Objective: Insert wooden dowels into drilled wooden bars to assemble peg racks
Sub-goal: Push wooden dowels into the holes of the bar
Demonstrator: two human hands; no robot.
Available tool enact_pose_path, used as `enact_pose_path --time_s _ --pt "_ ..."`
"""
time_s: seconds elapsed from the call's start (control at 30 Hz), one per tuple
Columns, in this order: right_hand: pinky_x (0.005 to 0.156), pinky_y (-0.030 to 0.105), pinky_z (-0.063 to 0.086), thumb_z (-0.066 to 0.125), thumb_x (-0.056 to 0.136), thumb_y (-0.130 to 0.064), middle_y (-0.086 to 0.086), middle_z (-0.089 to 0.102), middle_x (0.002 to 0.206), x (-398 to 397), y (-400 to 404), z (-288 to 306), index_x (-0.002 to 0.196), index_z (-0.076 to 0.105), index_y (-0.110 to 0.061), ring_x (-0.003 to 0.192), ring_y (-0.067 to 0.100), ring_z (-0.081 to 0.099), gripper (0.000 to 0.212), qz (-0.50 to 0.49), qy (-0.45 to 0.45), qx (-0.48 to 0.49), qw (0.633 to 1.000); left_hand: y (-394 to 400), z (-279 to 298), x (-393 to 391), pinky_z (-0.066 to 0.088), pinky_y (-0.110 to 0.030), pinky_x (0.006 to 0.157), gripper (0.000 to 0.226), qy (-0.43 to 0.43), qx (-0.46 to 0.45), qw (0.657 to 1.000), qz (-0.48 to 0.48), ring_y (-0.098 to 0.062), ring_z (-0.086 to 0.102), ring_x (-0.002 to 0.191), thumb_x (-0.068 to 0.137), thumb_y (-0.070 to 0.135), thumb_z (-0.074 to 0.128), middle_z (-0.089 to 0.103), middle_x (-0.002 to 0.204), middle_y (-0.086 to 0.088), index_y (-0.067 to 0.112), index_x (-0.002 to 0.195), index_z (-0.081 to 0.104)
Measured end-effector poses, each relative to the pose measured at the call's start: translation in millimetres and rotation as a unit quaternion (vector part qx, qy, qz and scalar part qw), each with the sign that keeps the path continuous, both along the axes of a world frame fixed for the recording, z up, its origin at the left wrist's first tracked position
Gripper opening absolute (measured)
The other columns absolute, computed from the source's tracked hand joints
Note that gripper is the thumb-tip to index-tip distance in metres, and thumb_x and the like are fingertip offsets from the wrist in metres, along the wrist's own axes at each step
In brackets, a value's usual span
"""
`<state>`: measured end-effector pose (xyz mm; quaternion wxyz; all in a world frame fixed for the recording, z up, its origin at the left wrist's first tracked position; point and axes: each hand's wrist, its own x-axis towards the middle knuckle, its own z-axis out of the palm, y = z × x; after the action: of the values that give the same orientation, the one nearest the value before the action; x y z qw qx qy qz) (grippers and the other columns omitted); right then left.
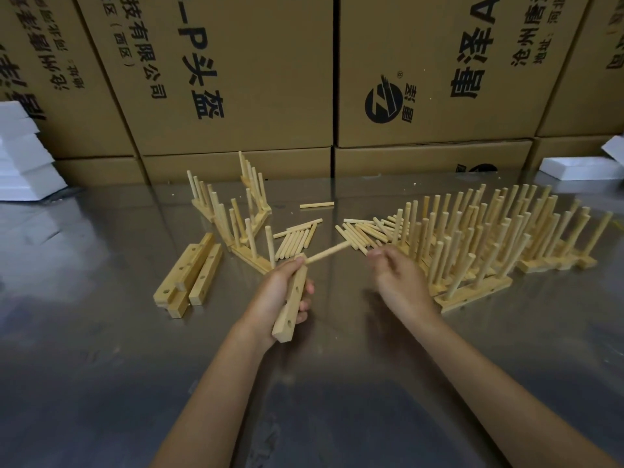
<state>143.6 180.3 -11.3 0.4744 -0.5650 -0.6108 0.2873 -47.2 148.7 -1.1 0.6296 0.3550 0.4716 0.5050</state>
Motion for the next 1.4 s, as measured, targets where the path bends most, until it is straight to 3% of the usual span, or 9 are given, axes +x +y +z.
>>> enact_pose_path --time_s 0.07,0.13,0.27,0.5,0.67,0.83,1.13,1.27,1.4 --pt "0.081 0.016 0.044 0.049 0.098 -0.012 0.004 0.066 0.113 -7.5 21.8 0.4 0.119 0.064 -0.013 0.104 0.019 0.060 0.026 -0.015 -0.158 0.045 0.986 0.7 0.3 -1.4 0.030 -0.016 0.033 0.022 -0.020 -0.002 1.000 0.010 -0.014 0.039 0.041 0.104 0.033 0.044 0.051 0.064 -0.005 0.021 0.121 0.054" --pt "0.089 0.033 0.047 0.048 0.097 -0.010 0.011 0.062 0.120 -17.1 42.5 1.2 0.124 0.060 -0.007 0.111 0.029 0.058 0.029 -0.025 -0.269 0.066 0.961 1.2 0.0 -2.4 0.030 -0.017 0.032 0.022 -0.031 -0.003 0.999 0.012 -0.014 0.039 0.040 0.105 0.033 0.043 0.051 0.064 -0.005 0.022 0.121 0.054" --pt "0.087 0.038 0.047 0.052 0.096 -0.009 0.015 0.062 0.114 -28.1 61.2 -0.3 0.112 0.061 -0.005 0.110 0.032 0.055 0.019 -0.063 -0.390 0.041 0.918 1.8 -0.8 -5.5 0.030 -0.017 0.032 0.023 -0.041 -0.015 0.999 0.019 -0.013 0.039 0.040 0.104 0.033 0.044 0.051 0.065 -0.005 0.021 0.120 0.054" --pt "0.098 0.036 0.044 0.057 0.088 -0.012 0.011 0.053 0.121 -17.1 30.9 -8.4 0.123 0.060 -0.008 0.120 0.028 0.045 0.036 -0.044 -0.405 0.033 0.913 3.9 1.2 -4.2 0.029 -0.016 0.031 0.021 -0.058 -0.030 0.997 0.039 -0.012 0.037 0.039 0.105 0.030 0.042 0.048 0.064 -0.004 0.016 0.118 0.052" --pt "0.086 0.035 0.043 0.045 0.093 -0.016 0.008 0.049 0.111 -9.6 -10.3 2.1 0.114 0.057 -0.009 0.109 0.024 0.045 0.025 -0.022 -0.393 0.087 0.915 4.0 2.0 -5.0 0.029 -0.017 0.031 0.021 -0.065 -0.030 0.997 0.037 -0.013 0.038 0.044 0.105 0.027 0.040 0.050 0.064 -0.005 0.015 0.118 0.051" --pt "0.058 0.028 0.033 0.040 0.098 -0.016 -0.004 0.052 0.079 -16.0 -49.6 13.8 0.094 0.051 -0.018 0.068 0.012 0.049 0.012 0.129 -0.292 0.109 0.941 2.6 1.1 -1.4 0.029 -0.017 0.031 0.019 -0.053 -0.028 0.997 0.042 -0.012 0.039 0.044 0.104 0.029 0.042 0.053 0.067 -0.004 0.015 0.110 0.054" --pt "0.057 0.031 0.028 0.045 0.094 -0.015 -0.011 0.046 0.080 -15.9 -56.0 13.7 0.088 0.030 -0.032 0.065 0.017 0.039 0.024 0.169 -0.369 0.165 0.899 1.1 -2.0 5.1 0.029 -0.017 0.033 0.028 0.005 -0.005 0.999 0.032 -0.014 0.042 0.044 0.106 0.031 0.039 0.056 0.092 -0.021 0.014 0.125 0.049" --pt "0.056 0.030 0.026 0.047 0.090 -0.012 -0.011 0.045 0.077 -10.2 -52.7 16.6 0.089 0.036 -0.030 0.064 0.018 0.039 0.021 0.184 -0.401 0.180 0.879 1.4 -7.9 12.1 0.028 -0.017 0.034 0.029 0.054 0.021 0.997 0.051 -0.012 0.039 0.044 0.107 0.028 0.040 0.051 0.079 -0.012 0.024 0.133 0.052" --pt "0.053 0.031 0.027 0.047 0.095 -0.018 -0.004 0.053 0.066 -13.4 -45.0 21.8 0.082 0.042 -0.031 0.061 0.023 0.050 0.019 0.192 -0.363 0.137 0.901 0.3 -9.4 12.8 0.028 -0.019 0.035 0.033 0.071 0.023 0.995 0.060 -0.010 0.039 0.047 0.107 0.031 0.041 0.050 0.076 -0.005 0.028 0.138 0.050"
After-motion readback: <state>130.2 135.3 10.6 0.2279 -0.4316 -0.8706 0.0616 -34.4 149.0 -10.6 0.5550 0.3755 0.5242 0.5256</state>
